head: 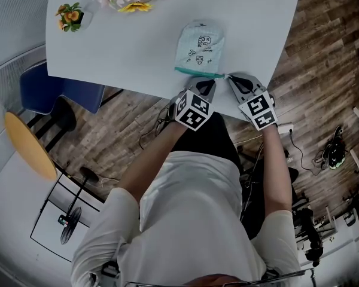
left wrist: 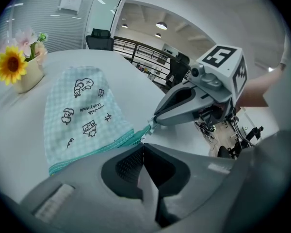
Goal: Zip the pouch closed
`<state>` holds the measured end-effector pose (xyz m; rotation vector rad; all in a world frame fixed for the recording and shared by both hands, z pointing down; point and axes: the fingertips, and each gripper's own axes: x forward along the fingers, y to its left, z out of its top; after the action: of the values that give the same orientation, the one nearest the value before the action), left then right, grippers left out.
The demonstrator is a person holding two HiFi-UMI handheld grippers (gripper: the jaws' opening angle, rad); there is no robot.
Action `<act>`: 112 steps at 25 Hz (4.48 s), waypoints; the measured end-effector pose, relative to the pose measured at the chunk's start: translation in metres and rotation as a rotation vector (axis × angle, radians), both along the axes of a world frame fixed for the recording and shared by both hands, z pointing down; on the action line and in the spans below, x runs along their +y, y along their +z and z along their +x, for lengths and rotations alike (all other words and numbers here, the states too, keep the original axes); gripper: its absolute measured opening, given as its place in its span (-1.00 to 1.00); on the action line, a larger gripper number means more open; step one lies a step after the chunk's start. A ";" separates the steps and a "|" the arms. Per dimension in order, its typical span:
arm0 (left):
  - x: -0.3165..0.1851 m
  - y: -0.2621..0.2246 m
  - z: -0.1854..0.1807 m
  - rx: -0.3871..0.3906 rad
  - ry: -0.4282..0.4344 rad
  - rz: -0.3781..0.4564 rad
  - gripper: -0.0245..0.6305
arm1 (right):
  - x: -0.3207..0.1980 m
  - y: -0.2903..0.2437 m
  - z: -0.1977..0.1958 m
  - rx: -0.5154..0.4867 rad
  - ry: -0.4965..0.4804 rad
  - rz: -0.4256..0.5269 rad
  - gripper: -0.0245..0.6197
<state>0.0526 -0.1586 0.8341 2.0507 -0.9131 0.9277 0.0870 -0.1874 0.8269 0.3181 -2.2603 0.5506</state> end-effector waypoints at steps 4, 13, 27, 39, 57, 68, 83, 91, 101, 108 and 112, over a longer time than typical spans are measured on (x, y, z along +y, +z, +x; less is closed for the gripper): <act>0.003 -0.004 -0.009 0.041 -0.007 -0.012 -0.86 | 0.005 -0.001 0.001 0.012 -0.013 0.009 -0.91; 0.004 -0.007 -0.035 0.049 0.010 0.004 -0.86 | -0.001 0.010 0.011 0.046 0.068 0.030 -0.91; 0.010 -0.012 -0.096 0.023 -0.010 0.005 -0.86 | -0.004 0.004 0.024 0.083 0.213 0.025 -0.91; 0.011 -0.027 -0.114 0.023 0.039 0.033 -0.86 | -0.001 0.000 0.013 0.176 0.335 0.074 -0.75; 0.000 -0.147 -0.167 0.087 0.052 0.122 -0.86 | -0.002 -0.158 -0.010 0.101 0.581 0.183 -0.80; 0.011 -0.258 -0.140 0.188 0.036 0.297 -0.86 | 0.035 -0.269 0.001 -0.054 0.627 0.289 -0.85; 0.100 -0.355 -0.100 0.208 -0.078 0.497 -0.86 | 0.121 -0.376 0.046 -0.181 0.526 0.491 -0.86; 0.136 -0.393 -0.096 0.215 -0.126 0.565 -0.86 | 0.157 -0.398 0.042 -0.231 0.446 0.528 -0.86; 0.168 -0.418 -0.115 0.228 -0.159 0.628 -0.86 | 0.190 -0.401 0.025 -0.267 0.462 0.502 -0.86; 0.180 -0.418 -0.127 0.263 -0.120 0.618 -0.86 | 0.199 -0.409 0.016 -0.272 0.529 0.524 -0.91; 0.183 -0.424 -0.142 0.265 -0.105 0.621 -0.86 | 0.205 -0.416 0.007 -0.270 0.556 0.528 -0.91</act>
<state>-0.0895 0.0241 0.4105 2.5259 -1.2521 0.3128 0.0944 0.0173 0.4110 1.2243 -2.5547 0.2630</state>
